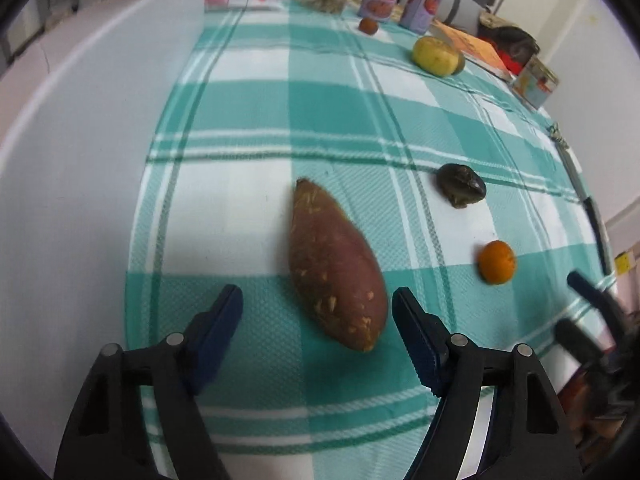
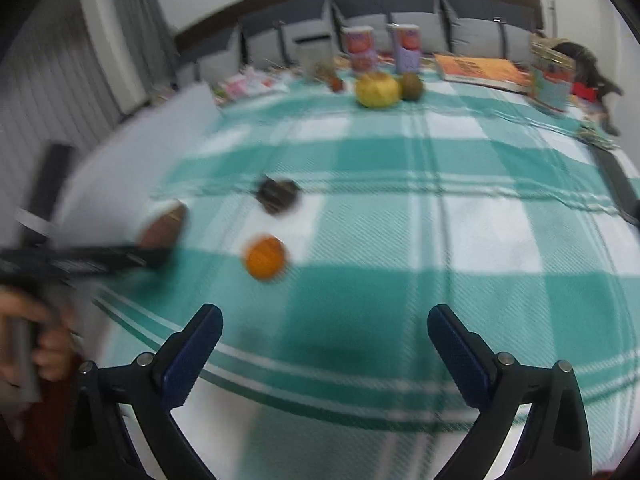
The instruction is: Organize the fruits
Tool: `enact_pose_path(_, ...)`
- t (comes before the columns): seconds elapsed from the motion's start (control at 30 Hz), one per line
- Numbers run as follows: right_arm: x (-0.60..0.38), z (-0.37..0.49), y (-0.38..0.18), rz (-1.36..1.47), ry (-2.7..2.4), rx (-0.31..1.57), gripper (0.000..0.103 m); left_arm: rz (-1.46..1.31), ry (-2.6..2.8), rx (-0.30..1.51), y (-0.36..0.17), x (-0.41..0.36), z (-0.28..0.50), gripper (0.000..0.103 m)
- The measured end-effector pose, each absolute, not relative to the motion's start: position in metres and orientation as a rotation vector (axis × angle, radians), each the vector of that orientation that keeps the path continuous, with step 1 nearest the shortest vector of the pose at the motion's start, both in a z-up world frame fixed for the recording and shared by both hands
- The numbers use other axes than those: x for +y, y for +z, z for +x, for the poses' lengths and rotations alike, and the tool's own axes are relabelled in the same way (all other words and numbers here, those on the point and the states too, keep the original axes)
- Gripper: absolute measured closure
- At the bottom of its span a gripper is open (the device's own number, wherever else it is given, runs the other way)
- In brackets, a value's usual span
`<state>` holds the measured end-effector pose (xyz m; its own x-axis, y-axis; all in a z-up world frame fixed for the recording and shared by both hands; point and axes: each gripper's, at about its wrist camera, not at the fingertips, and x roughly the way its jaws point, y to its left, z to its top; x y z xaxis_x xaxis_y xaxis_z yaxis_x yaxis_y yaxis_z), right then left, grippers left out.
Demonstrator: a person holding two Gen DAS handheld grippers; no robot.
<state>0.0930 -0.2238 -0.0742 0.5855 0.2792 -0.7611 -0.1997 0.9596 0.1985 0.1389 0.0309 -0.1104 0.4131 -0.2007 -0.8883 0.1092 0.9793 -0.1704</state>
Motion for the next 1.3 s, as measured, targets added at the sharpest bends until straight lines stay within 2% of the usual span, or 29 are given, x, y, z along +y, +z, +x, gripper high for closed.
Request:
enact_pose_path(0.07,-0.213,0.102,-0.071,0.083,0.315,0.914,0.016,-0.075,-0.199,1.131,-0.111,0.028,0.140,0.028)
enact_pose_path(0.13,-0.198,0.115,-0.074,0.076,0.363,0.947,0.031,-0.072,-0.205,1.127,-0.110,0.026,0.143,0.032)
enact_pose_path(0.2,-0.185,0.131,-0.080,0.072,0.392,0.985,0.037,-0.080,-0.199,1.121,-0.110,0.026,0.147,0.035)
enact_pose_path(0.3,-0.169,0.142,-0.086,0.038,0.392,1.004,0.044,-0.094,-0.204,1.122,-0.110,0.028,0.153,0.048)
enact_pose_path(0.33,-0.165,0.143,-0.089,0.027,0.391,1.013,0.052,-0.093,-0.215,1.118,-0.110,0.027,0.153,0.057)
enact_pose_path(0.37,-0.162,0.145,-0.093,0.013,0.388,1.028,0.059,-0.089,-0.220,1.117,-0.109,0.028,0.152,0.057)
enact_pose_path(0.4,-0.160,0.148,-0.098,-0.021,0.373,1.051,0.071,-0.073,-0.220,1.115,-0.109,0.026,0.151,0.057)
enact_pose_path(0.53,-0.165,0.151,-0.094,-0.010,0.360,1.057,0.074,-0.056,-0.234,1.102,-0.106,0.024,0.145,0.058)
enact_pose_path(0.67,-0.170,0.147,-0.069,0.043,0.387,1.035,0.074,-0.125,-0.289,1.075,-0.079,0.027,0.127,0.058)
enact_pose_path(0.83,-0.147,0.139,-0.006,0.045,0.494,0.976,0.074,-0.268,-0.361,1.042,-0.025,0.051,0.094,0.058)
enact_pose_path(1.03,-0.078,0.131,0.060,0.042,0.706,0.930,0.073,-0.344,-0.285,0.959,0.036,0.119,0.064,0.058)
enact_pose_path(1.17,-0.015,0.131,0.068,0.037,0.842,0.975,0.073,-0.358,-0.116,0.970,0.027,0.181,0.067,0.058)
enact_pose_path(1.3,0.054,0.125,0.050,-0.062,0.918,1.061,0.073,-0.378,0.048,1.017,0.000,0.232,0.073,0.058)
